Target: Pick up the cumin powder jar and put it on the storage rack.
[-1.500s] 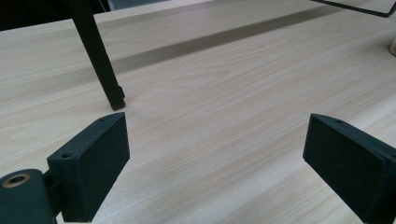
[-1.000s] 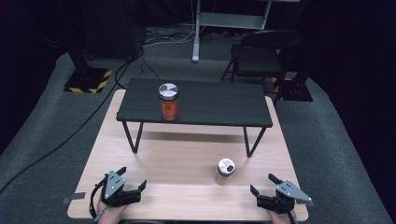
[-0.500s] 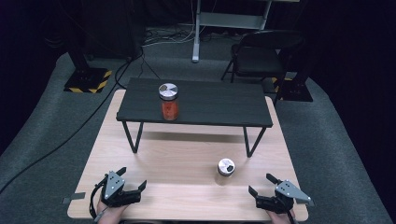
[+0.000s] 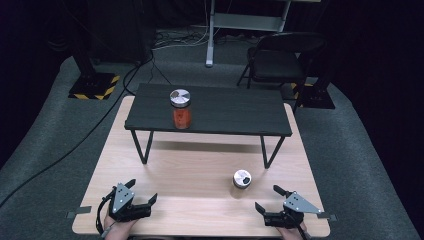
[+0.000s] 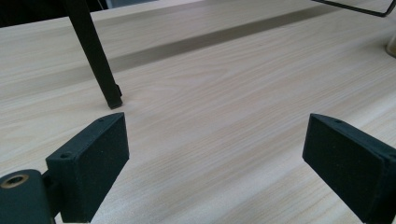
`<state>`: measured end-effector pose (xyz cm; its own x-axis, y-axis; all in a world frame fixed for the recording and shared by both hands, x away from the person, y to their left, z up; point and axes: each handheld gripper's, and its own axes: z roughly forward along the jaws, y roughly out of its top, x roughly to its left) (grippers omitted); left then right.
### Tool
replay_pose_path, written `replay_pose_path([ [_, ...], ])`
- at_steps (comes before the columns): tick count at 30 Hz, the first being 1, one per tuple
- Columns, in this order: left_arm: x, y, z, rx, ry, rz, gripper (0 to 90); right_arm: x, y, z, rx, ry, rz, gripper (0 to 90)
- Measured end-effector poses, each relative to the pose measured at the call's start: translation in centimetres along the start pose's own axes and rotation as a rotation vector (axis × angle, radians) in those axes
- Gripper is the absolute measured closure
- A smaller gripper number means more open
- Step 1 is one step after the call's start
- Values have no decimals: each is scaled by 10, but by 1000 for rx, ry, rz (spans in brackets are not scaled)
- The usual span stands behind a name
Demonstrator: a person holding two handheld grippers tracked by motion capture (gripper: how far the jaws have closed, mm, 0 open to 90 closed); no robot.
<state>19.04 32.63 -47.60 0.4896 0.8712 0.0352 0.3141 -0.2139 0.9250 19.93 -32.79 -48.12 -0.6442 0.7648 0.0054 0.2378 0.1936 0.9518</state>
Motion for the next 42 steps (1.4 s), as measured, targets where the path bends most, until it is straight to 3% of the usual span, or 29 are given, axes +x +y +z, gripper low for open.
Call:
replay_pose_path([
  [13, 0, 0, 0, 0, -1, 6, 70, 10, 17, 33, 46, 36, -34, 25],
  [27, 1, 1, 0, 3, -5, 1, 71, 10, 35, 65, 99, 46, -32, 62],
  [36, 1, 1, 0, 5, -5, 4, 71, 8, 45, 79, 145, 78, -57, 192],
  [40, 1, 1, 1, 6, -7, 3, 71, 11, 51, 84, 176, 73, -79, 285],
  [42, 1, 1, 0, 5, -7, 3, 70, 13, 53, 86, 186, 68, -80, 288],
])
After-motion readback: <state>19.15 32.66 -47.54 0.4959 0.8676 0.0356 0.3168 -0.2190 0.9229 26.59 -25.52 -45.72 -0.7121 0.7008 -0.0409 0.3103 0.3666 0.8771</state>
